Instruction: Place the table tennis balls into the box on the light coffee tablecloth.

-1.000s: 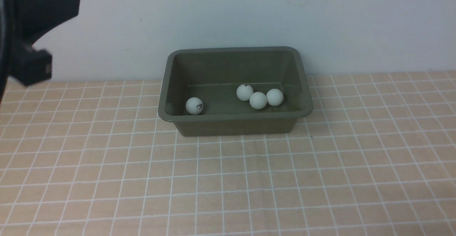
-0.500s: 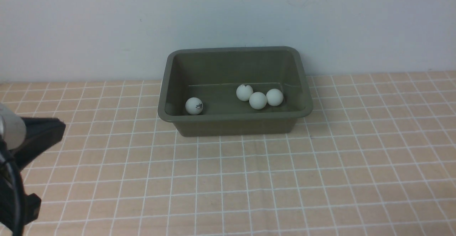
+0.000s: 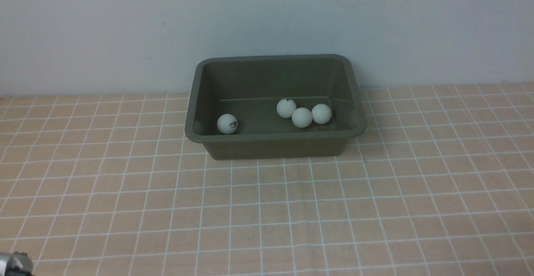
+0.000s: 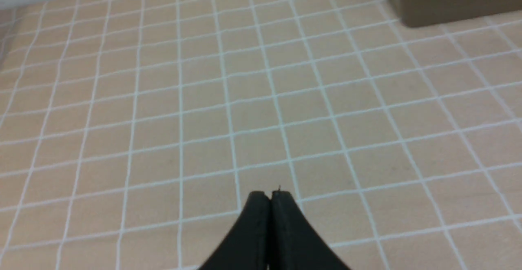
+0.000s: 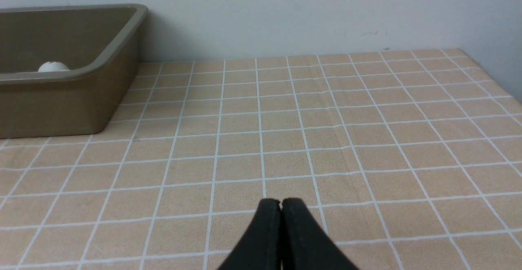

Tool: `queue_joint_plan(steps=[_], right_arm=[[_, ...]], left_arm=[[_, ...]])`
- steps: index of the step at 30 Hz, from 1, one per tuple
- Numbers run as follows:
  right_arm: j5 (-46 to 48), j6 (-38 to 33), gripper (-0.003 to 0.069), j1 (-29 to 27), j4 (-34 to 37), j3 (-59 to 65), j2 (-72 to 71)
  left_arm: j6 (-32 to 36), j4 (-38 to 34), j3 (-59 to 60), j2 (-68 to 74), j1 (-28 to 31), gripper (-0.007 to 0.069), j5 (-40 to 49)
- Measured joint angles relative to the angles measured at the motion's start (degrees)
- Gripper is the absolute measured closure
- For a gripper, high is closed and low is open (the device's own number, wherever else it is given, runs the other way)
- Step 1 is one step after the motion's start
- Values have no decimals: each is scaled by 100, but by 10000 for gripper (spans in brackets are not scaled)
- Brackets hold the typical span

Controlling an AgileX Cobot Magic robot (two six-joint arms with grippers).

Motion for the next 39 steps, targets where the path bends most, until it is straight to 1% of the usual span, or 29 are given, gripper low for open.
queue_joint_plan(steps=[1,2,5,12,25,39], right_arm=[[0,0,676,0,0,0,0],[0,0,676,0,0,0,0],[0,0,676,0,0,0,0],[0,0,676,0,0,0,0],[3,0,676,0,0,0,0],[3,0,676,0,0,0,0]], left_arm=[[-41,29,61,-52,11,693,-6],[-306,195,258,-233,40,693,-14],[-674,379,592,-580,52,693,-178],[-1045,474,1065,-1152,52,693,-466],[-1124,526,1067,-1631,52,693,-456],[-1182,474,1067,-1645,46,693,-451]])
